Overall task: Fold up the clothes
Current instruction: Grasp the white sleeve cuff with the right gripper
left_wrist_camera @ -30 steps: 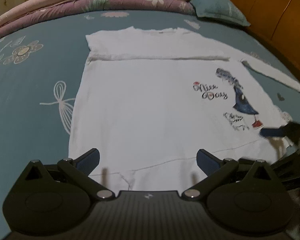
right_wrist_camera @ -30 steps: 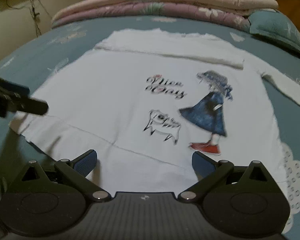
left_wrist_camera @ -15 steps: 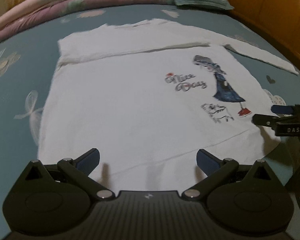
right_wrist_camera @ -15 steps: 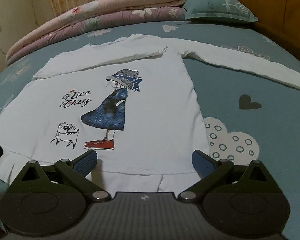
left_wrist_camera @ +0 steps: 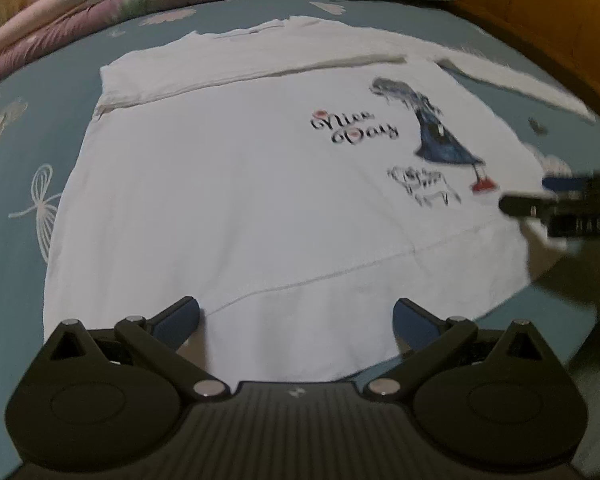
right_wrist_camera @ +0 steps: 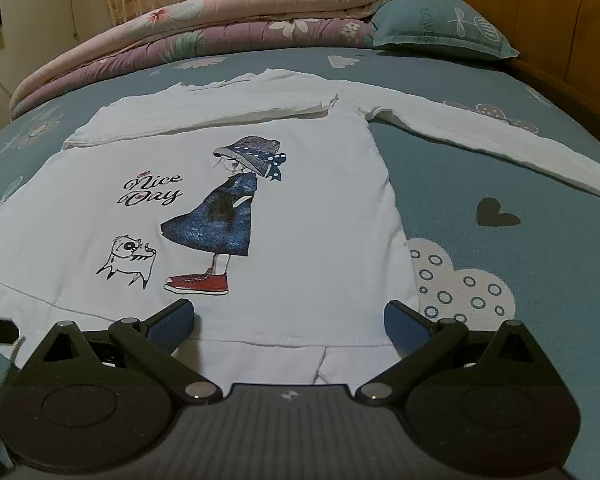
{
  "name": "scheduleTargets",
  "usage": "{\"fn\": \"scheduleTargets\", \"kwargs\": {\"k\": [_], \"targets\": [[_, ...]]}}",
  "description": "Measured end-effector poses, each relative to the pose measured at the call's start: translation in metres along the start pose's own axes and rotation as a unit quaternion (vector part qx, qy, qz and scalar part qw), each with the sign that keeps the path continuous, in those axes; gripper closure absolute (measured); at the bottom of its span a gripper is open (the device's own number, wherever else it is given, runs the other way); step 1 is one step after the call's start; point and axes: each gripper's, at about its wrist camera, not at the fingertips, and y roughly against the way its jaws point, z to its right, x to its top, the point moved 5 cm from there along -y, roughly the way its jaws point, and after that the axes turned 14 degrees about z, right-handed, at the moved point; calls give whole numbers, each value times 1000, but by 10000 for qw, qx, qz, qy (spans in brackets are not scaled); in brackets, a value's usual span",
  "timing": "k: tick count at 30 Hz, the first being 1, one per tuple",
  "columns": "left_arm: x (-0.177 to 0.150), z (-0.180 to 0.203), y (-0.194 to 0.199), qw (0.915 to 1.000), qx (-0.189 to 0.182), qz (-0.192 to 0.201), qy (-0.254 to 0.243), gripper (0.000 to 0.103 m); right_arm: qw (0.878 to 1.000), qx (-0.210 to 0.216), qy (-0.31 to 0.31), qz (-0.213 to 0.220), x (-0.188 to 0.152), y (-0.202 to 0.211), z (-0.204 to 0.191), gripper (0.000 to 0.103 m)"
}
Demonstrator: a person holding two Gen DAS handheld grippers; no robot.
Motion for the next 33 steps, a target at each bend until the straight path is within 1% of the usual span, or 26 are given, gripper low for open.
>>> {"fn": "scheduleTargets", "kwargs": {"k": [2,3,6,8,10,14,16,21,25,28,30,33], "targets": [[8,-2,1,9998,-14,50,186,1,9997,160,-155,-25,4,3,6,0],[10,0,0,9999,3,78,152,1,9994,242,-236,-37,5,5,8,0],[18,5,-1,9999,44,154,53,1,9945,469,-934,73,15,12,35,0],[19,12,-3,9999,1,165,17,1,9898,350,-1365,188,22,16,62,0],[18,22,-5,9998,-113,186,0,1,9854,188,-1663,304,28,17,91,0],[20,42,-13,9991,-294,254,-182,1,9780,-266,-1979,607,40,18,152,0],[21,47,-19,9989,-322,247,-221,1,9725,-473,-2145,777,44,18,182,0],[23,49,-31,9993,-288,173,-186,1,9481,-811,-2869,1107,50,8,253,0],[25,49,-38,9995,-253,119,-148,1,9219,-944,-3537,1267,49,-8,297,0],[29,51,-43,9994,-280,165,-80,1,9036,-827,-3937,1472,47,-19,320,0],[31,51,-45,9994,-298,189,-33,1,8943,-778,-4110,1588,49,-26,331,0],[32,53,-50,9994,-282,184,-51,1,8871,-769,-4230,1681,54,-37,341,0]]}}
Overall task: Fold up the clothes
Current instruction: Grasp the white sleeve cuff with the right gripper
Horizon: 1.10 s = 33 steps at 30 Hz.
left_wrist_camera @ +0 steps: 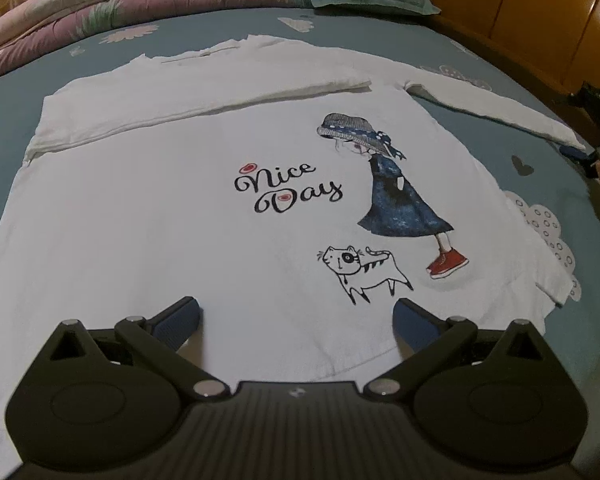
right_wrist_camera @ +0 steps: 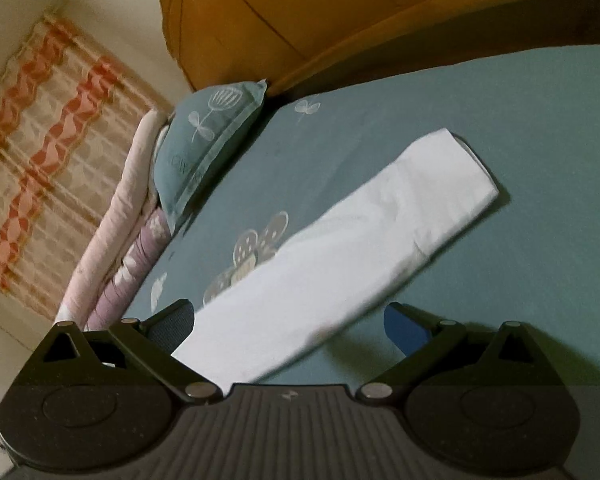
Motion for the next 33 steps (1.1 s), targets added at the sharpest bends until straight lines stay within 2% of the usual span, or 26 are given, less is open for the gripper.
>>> {"fn": "scheduleTargets", "kwargs": {"k": [4,10,14,16,18,21,30,33], "targets": [[0,0,-3,10000,37,39,-61,1,9999,18,9,164,2,-11,0,0],[1,0,-5,9999,59,52,-67,1,9986,-51,392,350,1,-21,-4,0],[2,0,-7,9999,100,64,-70,1,9951,-180,864,444,-15,-11,-16,0],[2,0,-8,9999,129,60,-92,1,9878,-210,1480,429,-24,-13,-22,0],[3,1,-9,9998,150,47,-114,1,9846,-279,1676,416,-23,-17,-24,0],[4,1,-10,9998,170,46,-84,1,9849,-333,1642,430,-14,-28,-21,0],[4,3,-9,9997,200,12,-118,1,9927,-316,900,739,9,-47,-9,0],[4,3,-10,9997,208,-4,-128,1,9902,-130,1256,598,-3,-47,-16,0]]}}
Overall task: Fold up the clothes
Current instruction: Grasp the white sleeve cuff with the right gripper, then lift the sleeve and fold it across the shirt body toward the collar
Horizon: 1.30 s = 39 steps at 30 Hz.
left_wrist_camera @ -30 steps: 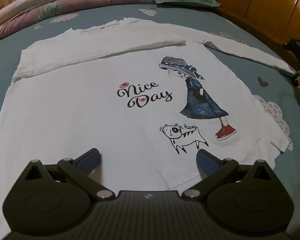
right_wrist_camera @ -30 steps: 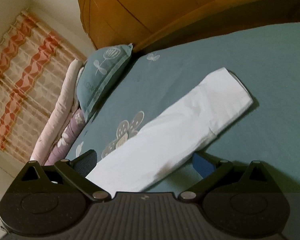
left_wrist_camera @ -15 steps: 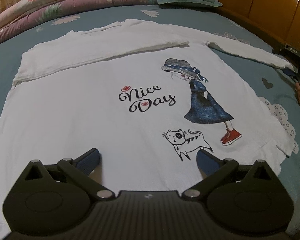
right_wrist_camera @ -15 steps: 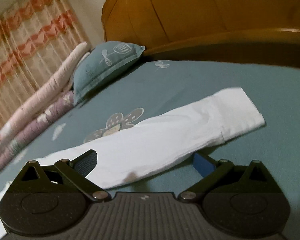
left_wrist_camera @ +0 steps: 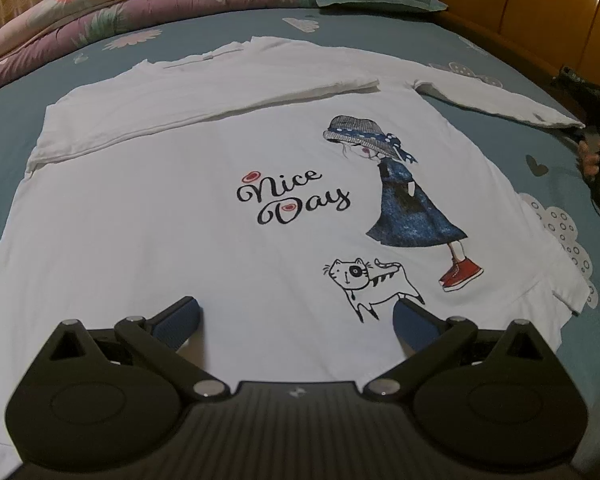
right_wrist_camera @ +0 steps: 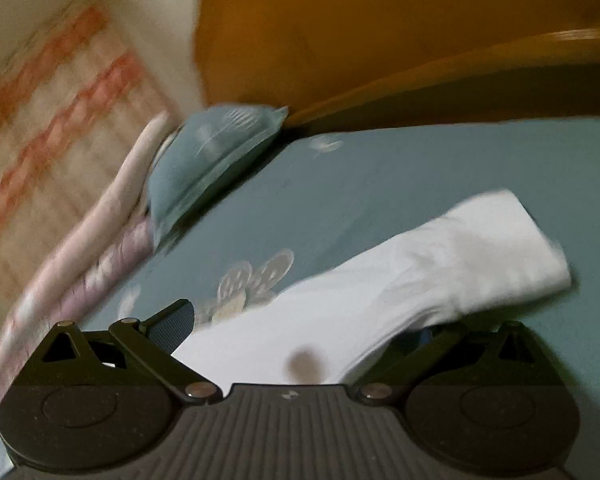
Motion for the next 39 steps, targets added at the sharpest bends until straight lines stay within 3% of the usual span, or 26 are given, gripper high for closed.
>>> {"fn": "scheduleTargets", "kwargs": {"k": [7,12,16,29,39], "targets": [[4,-1,2,10000,-39,37,25,1,9996,-153,-209,128,14,-20,7,0],[5,-5,7,9999,-65,80,73,1,9987,279,-405,105,18,-11,-12,0],[7,-7,16,9998,-139,157,58,1,9984,348,-423,149,25,-8,-28,0],[14,-16,34,9939,-1019,9,-414,1,9984,553,115,-99,26,-7,-107,0],[16,-35,44,9883,-1259,-9,-865,1,9945,806,522,-415,16,-15,-178,0]]}}
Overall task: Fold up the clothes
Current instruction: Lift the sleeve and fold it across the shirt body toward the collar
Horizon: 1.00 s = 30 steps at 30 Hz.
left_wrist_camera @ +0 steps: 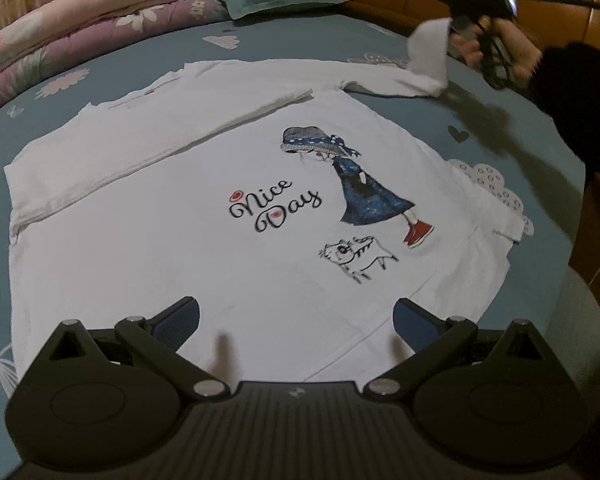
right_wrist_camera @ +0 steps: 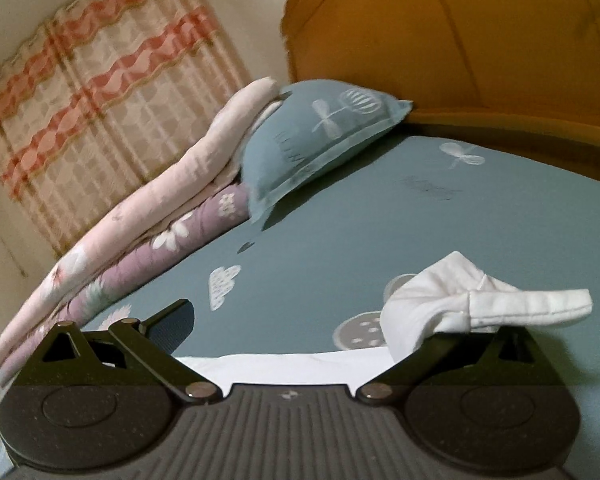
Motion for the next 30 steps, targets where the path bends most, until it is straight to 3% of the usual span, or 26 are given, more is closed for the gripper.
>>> {"fn": "scheduleTargets", "kwargs": {"k": [7,14,30], "targets": [[-7,-10,8,9995,-305,-26,78,1,9990,153,326,-262,-9,-19,-45,0],[-15,-12,13,9992,-385,-68,-5,1,9974,364,517,-346,-18,-36,-87,0],[-29,-28,30,9991,-205,-91,366,1,9903,985,748,-629,-66,-72,-189,0]]}}
